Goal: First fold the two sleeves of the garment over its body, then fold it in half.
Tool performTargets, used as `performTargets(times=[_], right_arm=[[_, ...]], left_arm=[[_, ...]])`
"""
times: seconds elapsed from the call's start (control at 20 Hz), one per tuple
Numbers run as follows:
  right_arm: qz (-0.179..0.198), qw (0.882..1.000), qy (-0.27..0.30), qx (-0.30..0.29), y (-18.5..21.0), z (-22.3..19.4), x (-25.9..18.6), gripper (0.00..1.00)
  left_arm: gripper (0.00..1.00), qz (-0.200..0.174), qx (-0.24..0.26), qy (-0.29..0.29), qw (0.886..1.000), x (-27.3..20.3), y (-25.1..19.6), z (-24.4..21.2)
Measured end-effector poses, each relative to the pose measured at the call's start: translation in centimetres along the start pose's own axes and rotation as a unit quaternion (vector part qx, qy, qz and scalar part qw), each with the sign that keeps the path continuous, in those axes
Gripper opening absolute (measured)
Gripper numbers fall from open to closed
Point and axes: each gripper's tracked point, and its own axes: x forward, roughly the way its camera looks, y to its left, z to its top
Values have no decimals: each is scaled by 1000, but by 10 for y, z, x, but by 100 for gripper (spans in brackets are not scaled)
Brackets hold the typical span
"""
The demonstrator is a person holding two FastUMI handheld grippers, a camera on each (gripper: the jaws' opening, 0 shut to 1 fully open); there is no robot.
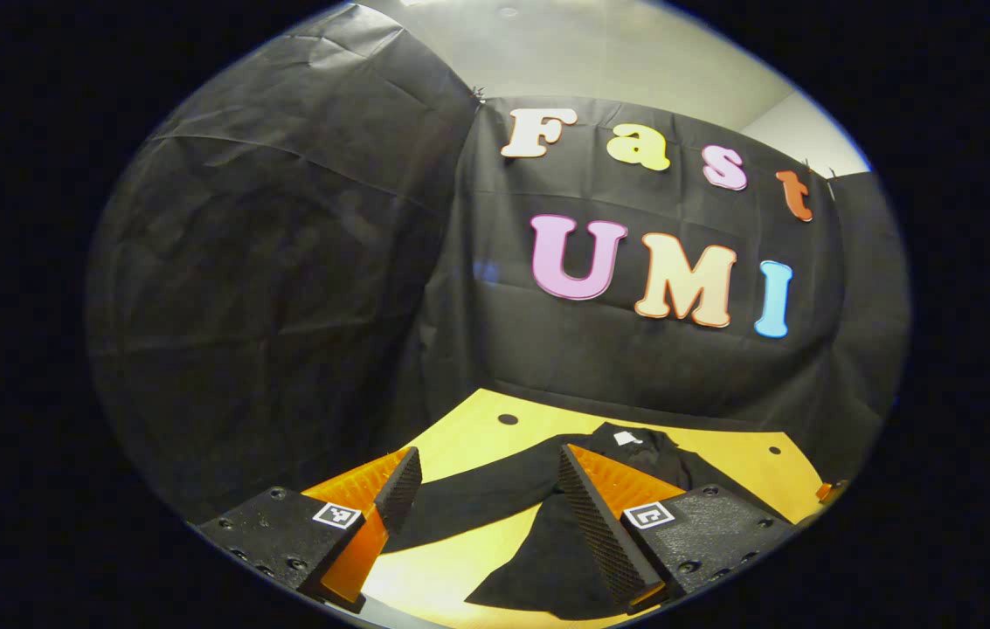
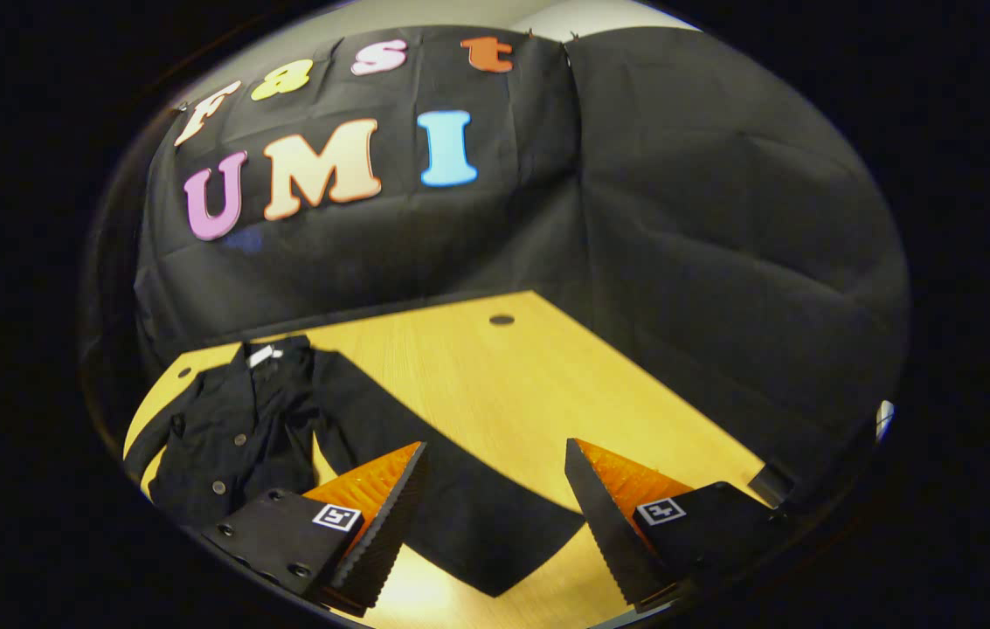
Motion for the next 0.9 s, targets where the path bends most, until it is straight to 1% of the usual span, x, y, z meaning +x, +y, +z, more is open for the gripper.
performTargets(times=[0.15,0.2,0.25,0.3,0.45,0.5,0.55,0.65,0.7,0.75,0.8,0.85,0.9], right_arm=[[3,999,32,4,-3,-31,15,99],[1,999,44,1,-7,-44,19,95],[2,998,55,-1,-7,-53,22,99],[3,998,64,-3,-8,-61,23,95],[3,995,96,-18,-11,-83,32,94],[3,995,102,-22,-10,-88,32,99],[2,994,106,-28,-11,-91,33,95],[1,993,112,-36,-13,-98,31,95],[1,994,107,-38,-12,-95,31,96],[3,993,109,-39,-12,-97,30,99],[5,994,105,-37,-13,-96,29,96],[7,994,104,-36,-13,-97,29,100],[9,994,102,-34,-13,-98,29,99]], left_arm=[[92,16,-4,9,1000,-10,8,-9],[92,18,-4,10,1000,-12,9,-11],[92,21,-3,11,1000,-13,11,-13],[92,23,-3,11,1000,-14,12,-14],[92,26,-3,14,1000,-13,12,-18],[92,28,-4,18,999,-12,11,-20],[92,28,-4,21,999,-12,10,-23],[92,27,-3,24,999,-12,9,-25],[92,27,-1,26,999,-11,8,-26],[92,28,2,25,999,-10,9,-26],[93,29,6,24,999,-10,10,-26],[92,30,9,23,999,-9,11,-26],[92,31,12,23,999,-8,10,-25]])
